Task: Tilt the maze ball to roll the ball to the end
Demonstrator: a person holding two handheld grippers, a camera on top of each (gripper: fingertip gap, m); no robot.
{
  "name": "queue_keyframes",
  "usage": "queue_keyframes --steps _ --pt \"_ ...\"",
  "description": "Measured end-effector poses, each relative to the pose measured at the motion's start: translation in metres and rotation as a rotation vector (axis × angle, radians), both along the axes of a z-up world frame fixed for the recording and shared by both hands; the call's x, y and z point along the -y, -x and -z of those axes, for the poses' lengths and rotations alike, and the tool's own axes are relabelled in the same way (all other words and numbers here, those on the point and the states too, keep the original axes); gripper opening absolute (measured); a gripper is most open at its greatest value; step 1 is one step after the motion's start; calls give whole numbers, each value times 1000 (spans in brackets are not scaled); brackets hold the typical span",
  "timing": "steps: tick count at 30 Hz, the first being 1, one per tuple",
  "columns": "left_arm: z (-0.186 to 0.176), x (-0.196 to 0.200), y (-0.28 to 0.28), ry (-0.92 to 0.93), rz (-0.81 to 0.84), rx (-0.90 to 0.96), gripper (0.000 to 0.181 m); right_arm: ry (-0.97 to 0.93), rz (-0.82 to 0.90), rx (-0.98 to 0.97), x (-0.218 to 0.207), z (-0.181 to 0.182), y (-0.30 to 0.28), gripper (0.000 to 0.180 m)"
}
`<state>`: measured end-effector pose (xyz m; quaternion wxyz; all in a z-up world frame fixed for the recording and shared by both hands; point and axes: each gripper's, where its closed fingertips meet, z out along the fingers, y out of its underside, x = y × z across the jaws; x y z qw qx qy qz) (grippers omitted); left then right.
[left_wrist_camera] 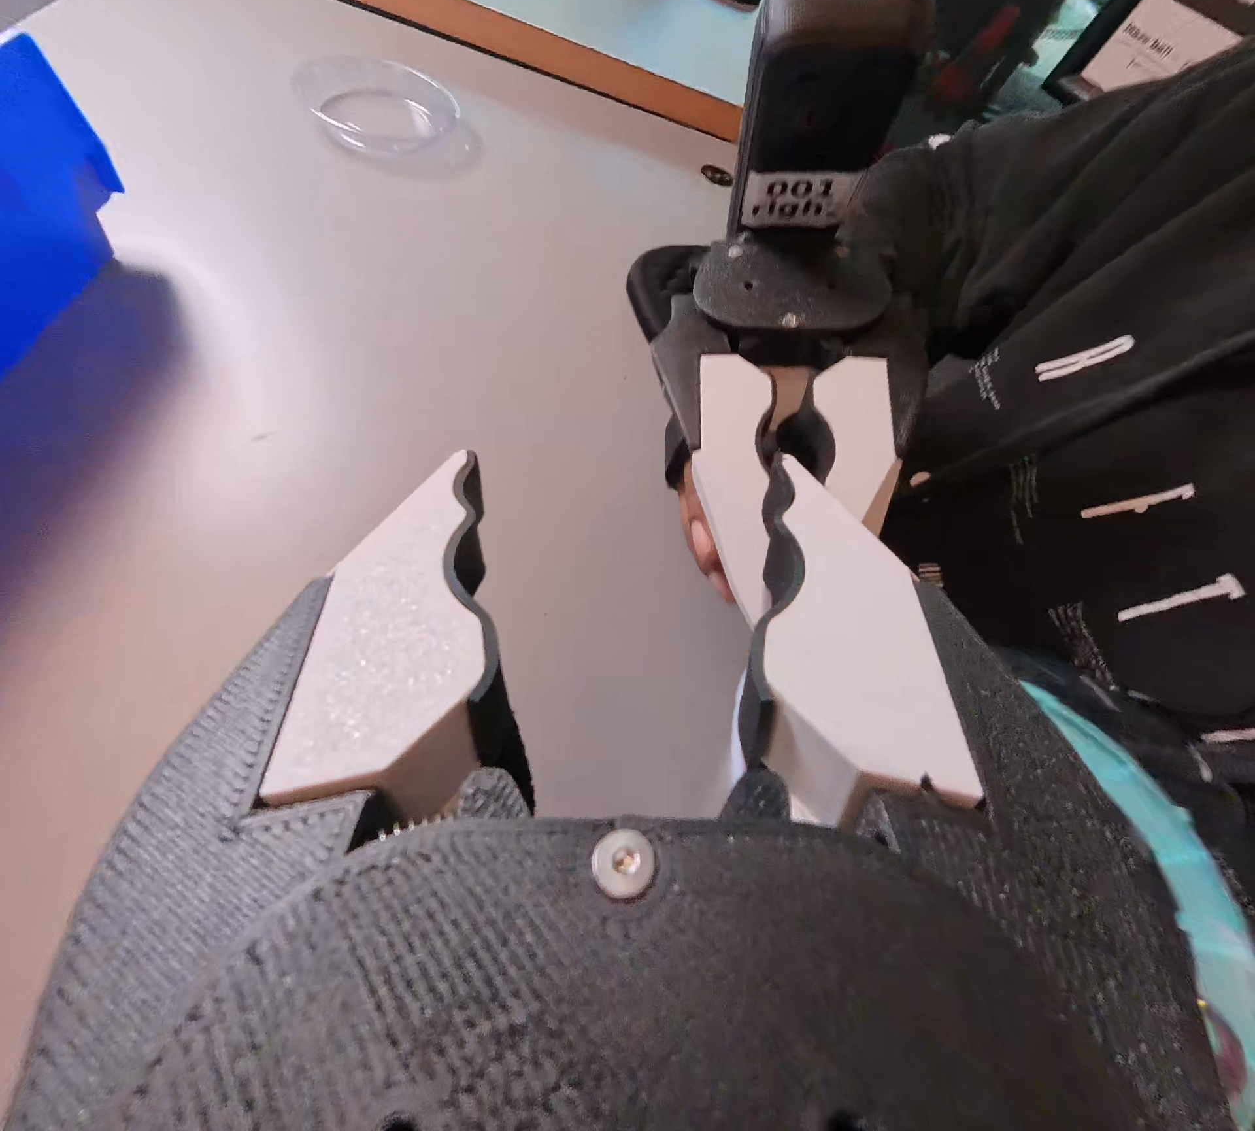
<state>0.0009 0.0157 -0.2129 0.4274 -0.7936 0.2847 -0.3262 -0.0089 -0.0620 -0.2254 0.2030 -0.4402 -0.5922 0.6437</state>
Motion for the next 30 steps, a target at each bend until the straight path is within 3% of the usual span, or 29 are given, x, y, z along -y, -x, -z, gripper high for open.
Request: queue_keyframes --steps 6,10,13,16,19,22,30 --pt "3 22 20 -33 -5 30 89 -39 -32 134 -6 19 -14 24" --pt "-20 42 46 -118 -53 116 96 101 -189 285 21 32 -43 31" --pt "-31 77 59 -85 17 228 110 184 -257 348 44 40 -56 34" --pt "-14 105 59 30 100 261 92 199 -267 399 58 53 -58 33" --pt "-14 127 45 147 189 433 77 244 -262 410 67 52 -53 14" --pt "-13 138 42 169 199 529 80 212 -221 388 58 52 -43 9" --pt "-6 129 64 25 -27 577 90 83 15 280 -20 22 9 0"
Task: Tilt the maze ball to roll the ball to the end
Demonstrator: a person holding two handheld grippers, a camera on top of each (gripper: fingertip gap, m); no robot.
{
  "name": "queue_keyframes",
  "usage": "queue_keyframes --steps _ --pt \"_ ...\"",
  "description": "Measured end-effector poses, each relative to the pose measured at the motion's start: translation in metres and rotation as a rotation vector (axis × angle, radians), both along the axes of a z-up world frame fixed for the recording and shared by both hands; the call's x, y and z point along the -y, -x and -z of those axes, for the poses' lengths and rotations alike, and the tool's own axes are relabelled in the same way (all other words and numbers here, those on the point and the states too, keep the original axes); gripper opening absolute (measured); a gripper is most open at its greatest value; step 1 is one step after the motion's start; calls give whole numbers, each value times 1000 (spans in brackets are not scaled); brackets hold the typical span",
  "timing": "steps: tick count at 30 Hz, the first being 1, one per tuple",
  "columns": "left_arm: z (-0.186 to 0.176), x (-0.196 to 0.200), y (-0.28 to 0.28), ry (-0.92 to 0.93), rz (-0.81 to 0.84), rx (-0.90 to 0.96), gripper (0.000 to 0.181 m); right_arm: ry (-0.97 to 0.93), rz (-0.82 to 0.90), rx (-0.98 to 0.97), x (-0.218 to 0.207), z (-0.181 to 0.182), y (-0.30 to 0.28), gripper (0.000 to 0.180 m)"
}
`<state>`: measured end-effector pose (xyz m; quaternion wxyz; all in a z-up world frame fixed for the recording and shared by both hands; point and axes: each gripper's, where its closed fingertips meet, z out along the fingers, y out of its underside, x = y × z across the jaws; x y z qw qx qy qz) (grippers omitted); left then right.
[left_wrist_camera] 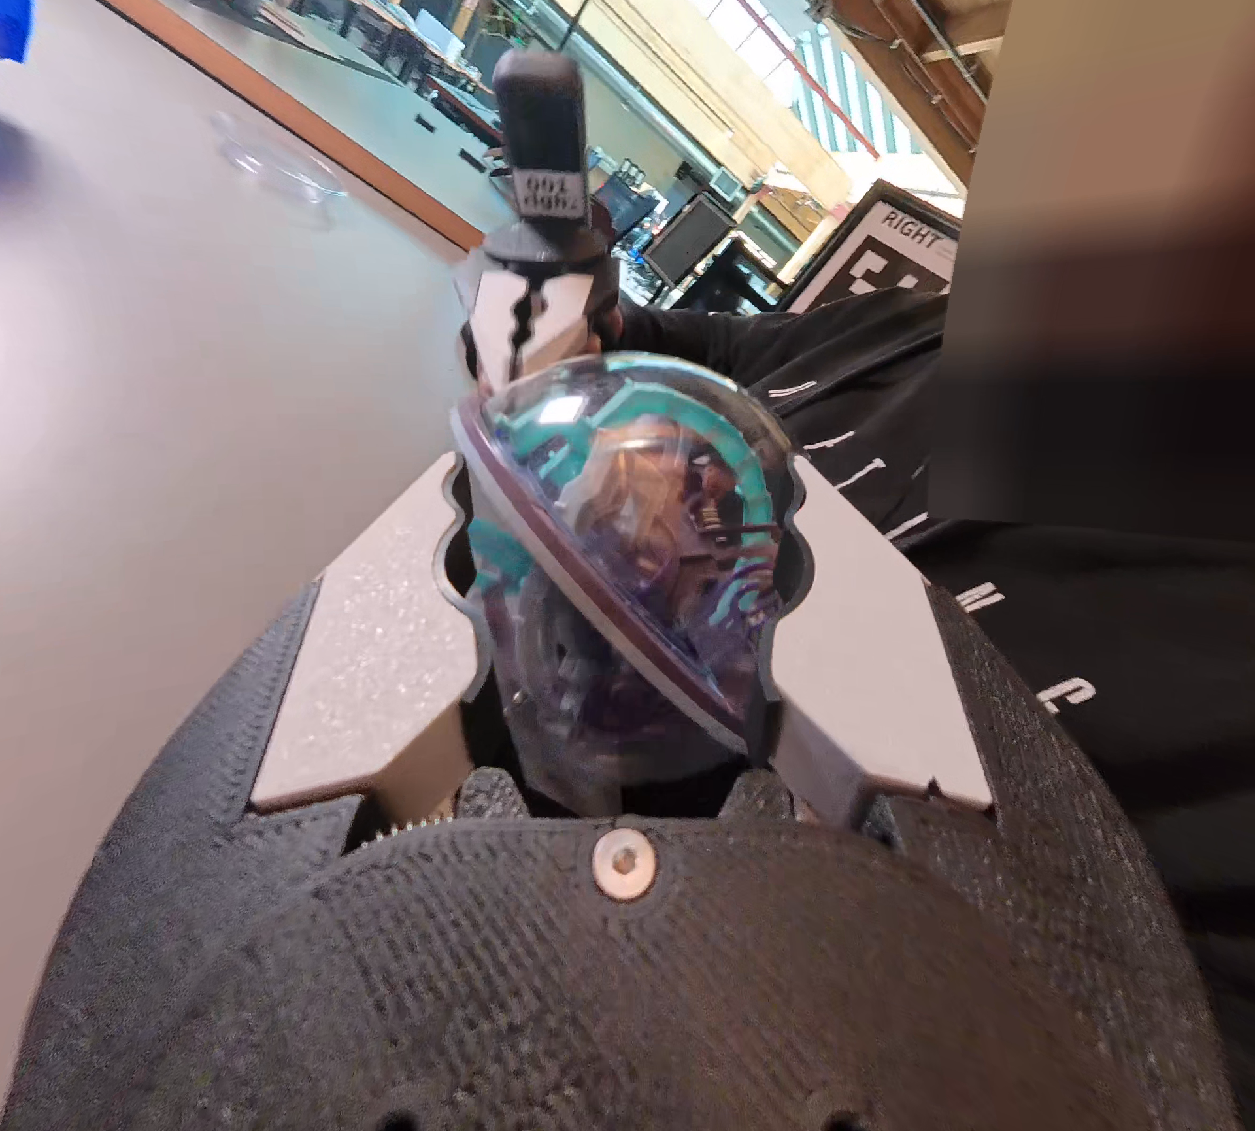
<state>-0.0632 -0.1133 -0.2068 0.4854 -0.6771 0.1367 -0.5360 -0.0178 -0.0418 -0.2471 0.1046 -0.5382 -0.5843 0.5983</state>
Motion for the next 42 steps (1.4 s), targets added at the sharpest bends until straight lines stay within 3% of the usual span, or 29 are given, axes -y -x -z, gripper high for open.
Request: queue_keyframes --steps 3,5,9,11,15,18,23,26,27,31,33,34,37,39,42 --pt "9 1 2 18 -19 -38 87 -201 72 -80 -33 -17 15 0" --pt "14 2 2 41 -26 -37 80 -235 67 -54 -43 -13 8 8" --pt "24 16 1 89 -7 -14 47 6 -46 89 -23 11 -40 30" --pt "32 20 -4 148 -1 -7 47 99 -79 121 -9 16 -62 32" --pt "34 27 -20 244 15 -7 52 277 -60 79 5 9 -77 14" --pt "34 30 -25 274 9 11 49 296 -60 76 7 13 -83 9" --pt "24 48 -32 264 33 26 26 304 -69 130 7 22 -96 36" --pt "26 52 -41 284 42 -2 29 327 -104 162 14 24 -98 37" --pt "24 54 -45 275 67 10 15 316 -107 171 16 27 -97 30" --pt "16 55 -57 264 137 113 6 362 -116 172 22 32 -92 7" --pt "24 54 -60 294 150 89 15 407 -104 166 20 29 -88 8" --pt "27 54 -59 305 148 73 29 389 -80 172 16 32 -85 9" --pt "1 56 -35 218 113 153 50 392 -20 155 3 30 -80 17" --pt "-8 42 -1 115 -57 125 67 378 9 122 -5 25 -77 23" --pt "-19 11 47 -135 -381 -80 116 255 86 26 -23 16 -66 31"
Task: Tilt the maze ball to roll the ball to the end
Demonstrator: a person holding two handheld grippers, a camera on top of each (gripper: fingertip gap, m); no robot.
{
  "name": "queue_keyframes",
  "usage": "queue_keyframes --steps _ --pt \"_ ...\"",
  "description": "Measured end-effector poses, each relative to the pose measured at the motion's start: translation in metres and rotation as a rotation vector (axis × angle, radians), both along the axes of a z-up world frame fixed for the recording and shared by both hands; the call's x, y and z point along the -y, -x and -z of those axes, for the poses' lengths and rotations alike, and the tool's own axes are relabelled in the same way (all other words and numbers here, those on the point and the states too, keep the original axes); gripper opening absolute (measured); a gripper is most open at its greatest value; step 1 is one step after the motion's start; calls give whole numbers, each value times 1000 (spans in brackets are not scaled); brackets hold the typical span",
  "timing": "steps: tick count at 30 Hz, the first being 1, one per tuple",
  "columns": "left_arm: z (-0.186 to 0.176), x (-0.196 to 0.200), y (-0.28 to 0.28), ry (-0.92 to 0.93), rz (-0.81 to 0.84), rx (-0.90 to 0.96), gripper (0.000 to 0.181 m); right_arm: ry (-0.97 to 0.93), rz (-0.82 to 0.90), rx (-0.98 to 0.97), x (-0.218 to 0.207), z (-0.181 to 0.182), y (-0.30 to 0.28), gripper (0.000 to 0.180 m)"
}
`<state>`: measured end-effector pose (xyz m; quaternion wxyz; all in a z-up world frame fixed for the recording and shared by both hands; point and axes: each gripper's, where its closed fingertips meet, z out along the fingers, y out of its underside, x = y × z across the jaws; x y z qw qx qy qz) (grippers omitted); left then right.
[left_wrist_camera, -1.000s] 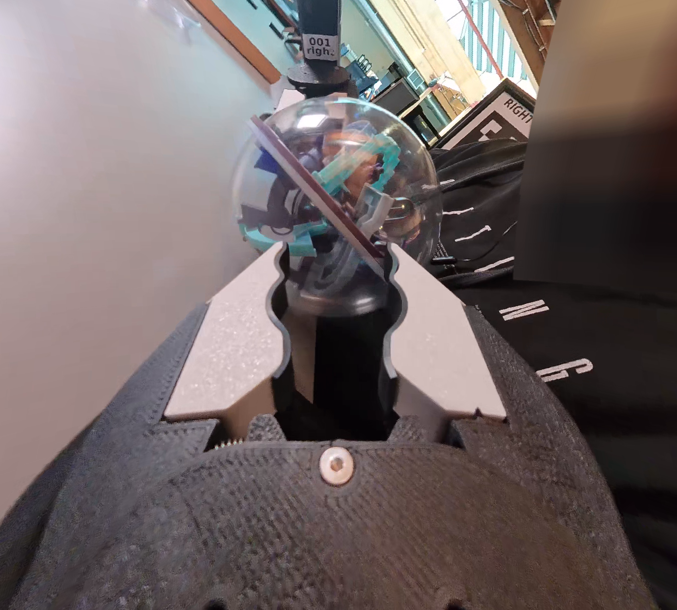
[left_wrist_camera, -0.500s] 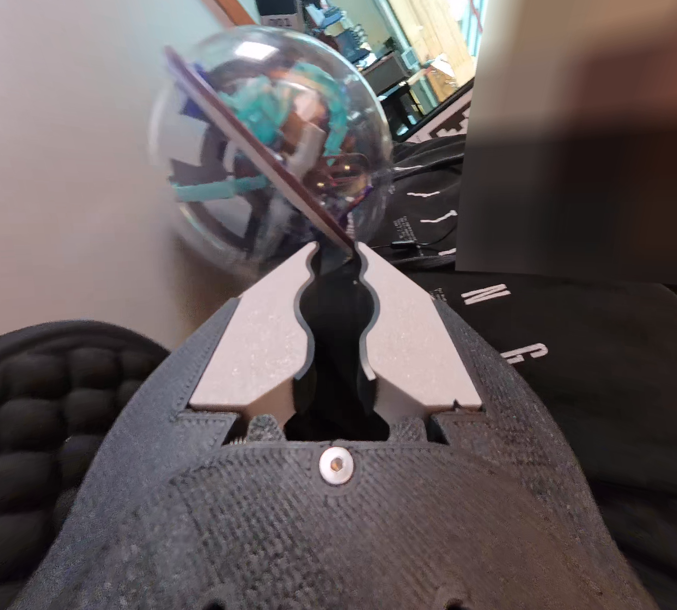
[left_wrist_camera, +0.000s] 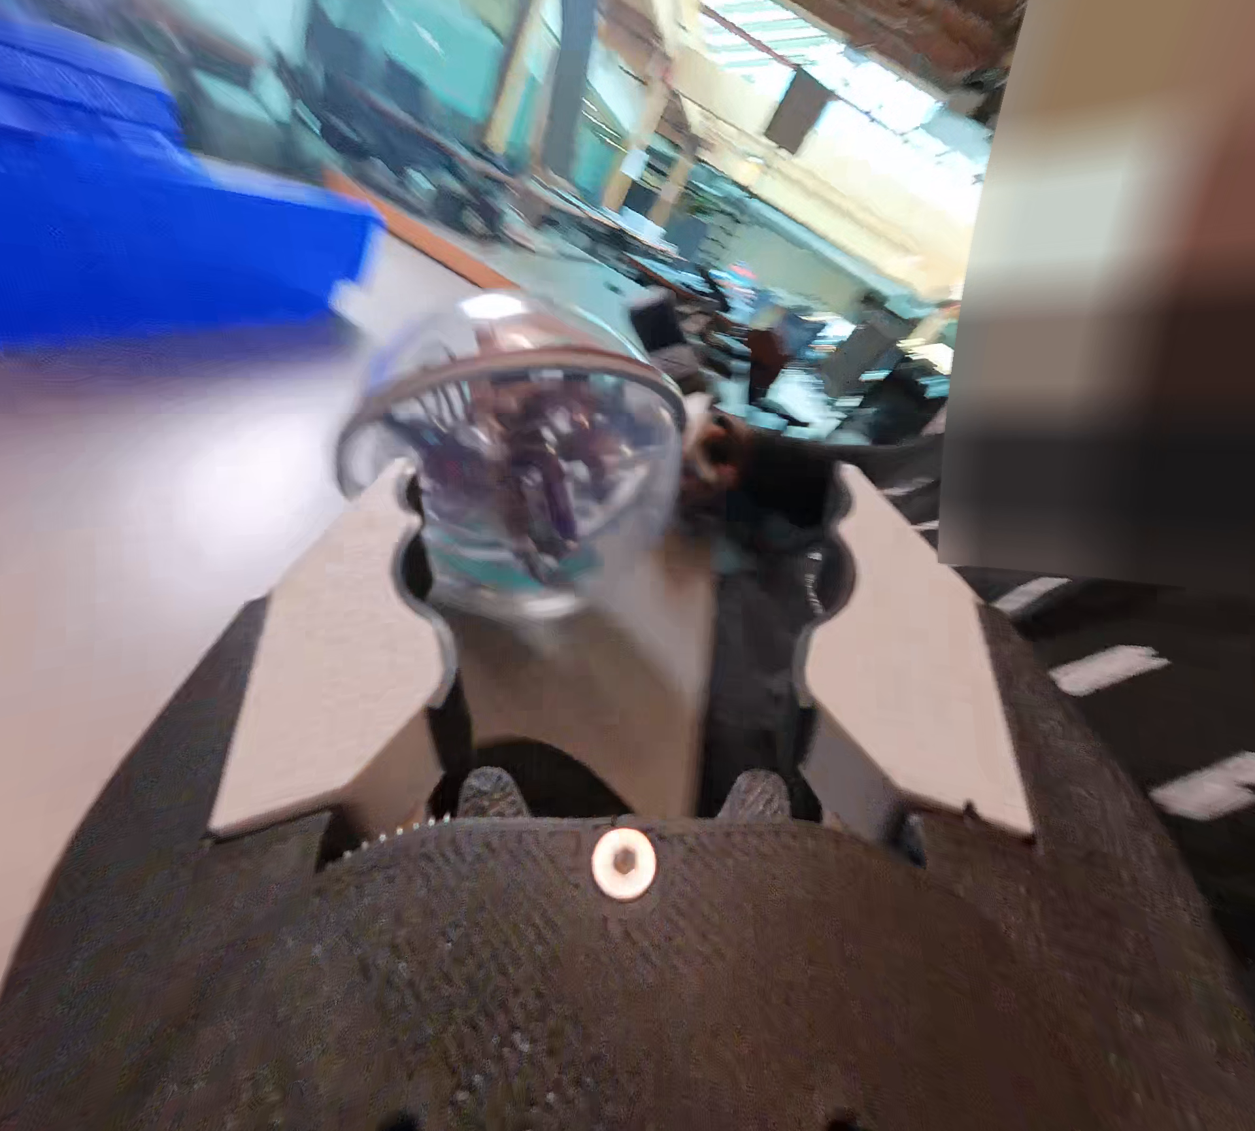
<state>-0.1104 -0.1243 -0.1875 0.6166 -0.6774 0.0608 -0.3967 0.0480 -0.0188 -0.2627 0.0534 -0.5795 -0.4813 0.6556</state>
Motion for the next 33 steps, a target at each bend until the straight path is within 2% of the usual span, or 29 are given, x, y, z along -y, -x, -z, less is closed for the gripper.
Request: queue_keyframes --steps 1,3,6,9,11,14,16,18,21,22,25,27,29,33 --pt "-7 -9 11 -81 -96 -99 126 -73 33 -37 -6 -5 4 33" --pt "-28 -20 18 -232 -216 -237 130 -236 100 -131 -18 -22 9 35" --pt "-45 -38 21 -348 -349 -440 101 -458 168 -270 -27 -59 15 34" --pt "-57 -57 16 -441 -448 -589 67 -587 166 -355 -23 -88 27 30" --pt "-63 -68 11 -469 -485 -661 61 -647 157 -401 -17 -101 40 27" --pt "-70 -83 12 -504 -564 -712 66 -686 135 -451 -6 -113 62 27" --pt "-77 -90 7 -553 -535 -626 82 -680 112 -475 6 -119 77 29" --pt "-69 -106 8 -490 -526 -652 92 -707 76 -496 22 -123 90 33" --pt "-73 -114 9 -452 -587 -815 67 -836 55 -531 42 -135 103 36" --pt "-81 -116 11 -465 -630 -866 65 -856 50 -538 47 -140 107 36" --pt "-78 -136 16 -369 -659 -992 82 -862 -11 -504 62 -152 119 40" --pt "-71 -146 22 -337 -708 -1124 91 -891 -72 -434 70 -145 128 46" --pt "-67 -150 13 -330 -686 -1132 100 -899 -109 -397 74 -134 136 45" --pt "-52 -153 11 -285 -668 -1155 94 -852 -151 -382 75 -120 141 37"
